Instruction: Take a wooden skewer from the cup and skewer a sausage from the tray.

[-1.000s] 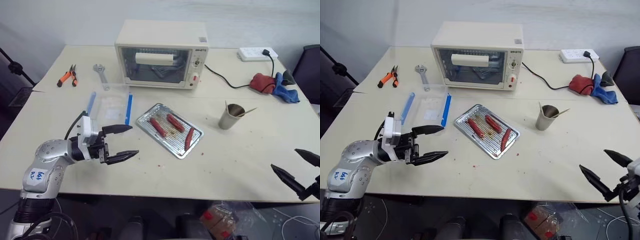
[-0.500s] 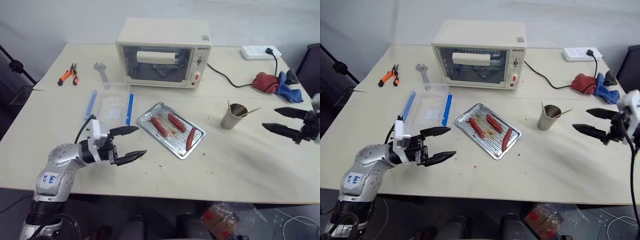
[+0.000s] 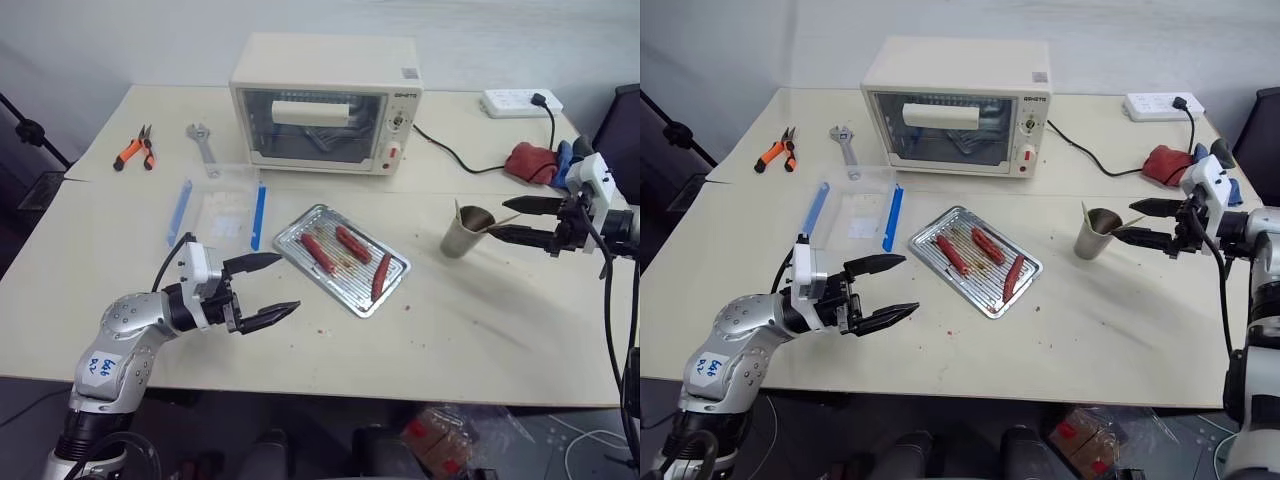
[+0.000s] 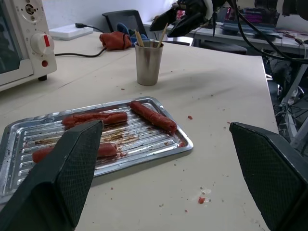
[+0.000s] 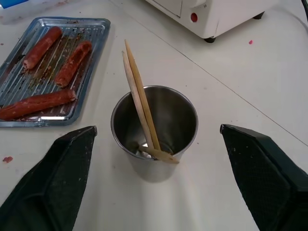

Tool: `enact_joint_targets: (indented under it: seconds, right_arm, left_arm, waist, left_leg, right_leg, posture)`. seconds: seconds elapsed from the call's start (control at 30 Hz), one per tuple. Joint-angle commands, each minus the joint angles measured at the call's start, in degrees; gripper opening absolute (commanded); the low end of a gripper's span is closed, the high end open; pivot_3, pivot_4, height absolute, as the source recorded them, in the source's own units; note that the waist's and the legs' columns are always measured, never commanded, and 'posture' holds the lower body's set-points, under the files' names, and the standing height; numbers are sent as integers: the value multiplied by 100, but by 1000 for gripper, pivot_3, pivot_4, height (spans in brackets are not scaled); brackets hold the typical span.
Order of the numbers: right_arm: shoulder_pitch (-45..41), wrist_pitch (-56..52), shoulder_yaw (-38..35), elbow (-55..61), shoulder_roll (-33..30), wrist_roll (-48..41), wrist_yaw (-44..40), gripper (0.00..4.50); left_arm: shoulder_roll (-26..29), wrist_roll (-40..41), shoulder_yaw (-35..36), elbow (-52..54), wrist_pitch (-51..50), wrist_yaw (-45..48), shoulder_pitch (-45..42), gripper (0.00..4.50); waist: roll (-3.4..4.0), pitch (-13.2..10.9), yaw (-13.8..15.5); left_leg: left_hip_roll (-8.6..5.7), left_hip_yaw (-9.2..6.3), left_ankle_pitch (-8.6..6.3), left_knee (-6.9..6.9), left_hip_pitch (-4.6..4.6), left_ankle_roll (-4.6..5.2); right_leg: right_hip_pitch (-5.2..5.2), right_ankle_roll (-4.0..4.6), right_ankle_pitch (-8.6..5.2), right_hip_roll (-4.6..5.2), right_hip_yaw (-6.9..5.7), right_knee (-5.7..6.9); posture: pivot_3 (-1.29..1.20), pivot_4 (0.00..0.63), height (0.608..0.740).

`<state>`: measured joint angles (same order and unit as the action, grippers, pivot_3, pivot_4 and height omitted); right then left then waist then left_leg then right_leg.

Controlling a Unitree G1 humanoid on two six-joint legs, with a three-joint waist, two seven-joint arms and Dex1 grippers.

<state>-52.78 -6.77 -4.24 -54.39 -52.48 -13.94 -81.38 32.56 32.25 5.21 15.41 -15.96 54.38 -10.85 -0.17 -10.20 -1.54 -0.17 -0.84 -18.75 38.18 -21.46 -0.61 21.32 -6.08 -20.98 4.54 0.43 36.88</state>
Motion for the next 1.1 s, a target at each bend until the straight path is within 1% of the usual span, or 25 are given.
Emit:
enact_joint_targets:
  seconds: [0.03, 0.17, 0.23, 0.3, 0.33, 0.47, 0.6, 0.67, 0.7, 0.8, 0.9, 0.93, 0.97, 1.03, 1.1]
  right_arm:
    - [-188, 195, 12, -164, 32, 141, -147, 2907]
    - [-237, 353, 18, -318, 58, 266, -192, 1580]
    - [-282, 400, -9, -367, 74, 270, -193, 825]
    - [-330, 461, -50, -405, 87, 255, -215, 197]
    - [-358, 478, -66, -411, 85, 247, -238, 54]
    - [-475, 471, -112, -363, 15, 204, -388, 54]
    - [-559, 232, -132, -37, -223, 171, -718, 54]
    - [-629, -29, -177, 224, -457, 105, -904, 54]
    - [-677, -218, -195, 387, -611, 63, -1008, 54]
    - [-702, -860, -180, 973, -1039, -232, -1111, 54]
    - [-612, -2016, -252, 1878, -1445, -913, -1112, 54]
    - [-463, -2704, -382, 2376, -1461, -1332, -1111, 54]
    - [-269, -3251, -515, 2823, -1438, -1699, -1091, 54]
    - [125, -3953, -716, 3512, -1398, -2224, -972, 54]
    - [698, -4805, -1082, 4430, -928, -3134, -452, 54]
  left_arm:
    - [57, 63, 111, 278, 3, -56, 15, 4500]
    - [85, 67, 155, 332, -7, -85, 72, 4500]
    - [85, 62, 171, 349, -9, -99, 92, 4500]
    - [73, 54, 168, 368, -10, -116, 104, 4500]
    - [63, 48, 159, 378, -7, -129, 110, 4500]
    - [17, 16, 112, 378, 32, -176, 121, 4500]
    - [-10, 4, 94, 365, 69, -200, 134, 4500]
    - [-20, 2, 103, 367, 90, -208, 159, 4500]
    - [-24, 0, 109, 363, 105, -207, 175, 4500]
    - [-34, -4, 123, 345, 160, -184, 238, 4500]
    - [-42, 23, 112, 304, 165, -160, 256, 4500]
    - [-95, 103, 97, 288, 120, -166, 209, 4500]
    - [-164, 220, 93, 286, 38, -197, 152, 4500]
    - [-258, 324, 87, 274, -53, -245, 54, 4500]
    - [-334, 252, -63, 239, -44, -190, -105, 4500]
  waist:
    - [0, 0, -2]
    - [0, 0, -2]
    - [0, 0, -2]
    - [0, 0, -2]
    - [0, 0, -2]
    - [0, 0, -2]
    - [1, 0, 0]
    - [2, -1, 7]
    - [14, -8, 15]
    - [18, -10, 31]
    - [19, -11, 29]
    - [19, -11, 25]
    - [19, -11, 16]
    - [18, -12, 7]
    - [17, -12, 19]
  left_leg:
    - [0, 0, 0, 0, 0, 0]
    - [0, 0, 1, 0, 0, -1]
    - [0, 1, 1, 1, -1, -2]
    - [0, 1, 1, 1, -1, -2]
    - [0, 1, 1, 1, -1, -2]
    - [0, 1, 2, 0, -1, -3]
    - [0, 2, 2, 0, -1, -3]
    - [0, 1, 2, 0, -3, -3]
    - [0, 1, 2, 0, -5, -3]
    - [-2, -2, 1, -1, -10, -3]
    - [-1, -3, 0, -9, -11, -5]
    - [-1, -3, 0, -8, -11, -5]
    - [0, -3, 0, -7, -10, -5]
    - [2, -3, 0, -5, -10, -5]
    - [3, -6, 1, -1, -10, -5]
  right_leg:
    - [0, 0, 0, 0, 0, 1]
    - [3, 0, 0, 0, 0, 4]
    - [3, 0, 0, 0, 0, 4]
    - [3, 0, 0, 0, 0, 4]
    - [3, 0, 0, 0, 0, 4]
    - [5, 0, 0, -1, 0, 5]
    - [5, 0, 0, 0, 0, 6]
    - [7, 0, 0, 0, 0, 6]
    - [9, 0, 0, 1, 0, 6]
    - [15, 0, 0, 3, 0, 4]
    - [15, 1, 0, 2, 0, -2]
    - [15, 1, 0, 2, 0, -1]
    - [14, 1, 0, 1, 0, -1]
    - [11, 1, 0, 0, 1, 0]
    - [10, 1, 0, 0, -2, 3]
  posture:
    - [0, 150, 740]
    - [0, 150, 740]
    - [0, 150, 740]
    - [0, 150, 740]
    - [0, 150, 740]
    - [0, 150, 740]
    - [0, 150, 740]
    - [0, 150, 740]
    - [0, 150, 740]
    - [0, 150, 740]
    - [0, 150, 740]
    - [0, 150, 740]
    - [0, 150, 740]
    - [0, 150, 740]
    - [0, 150, 740]
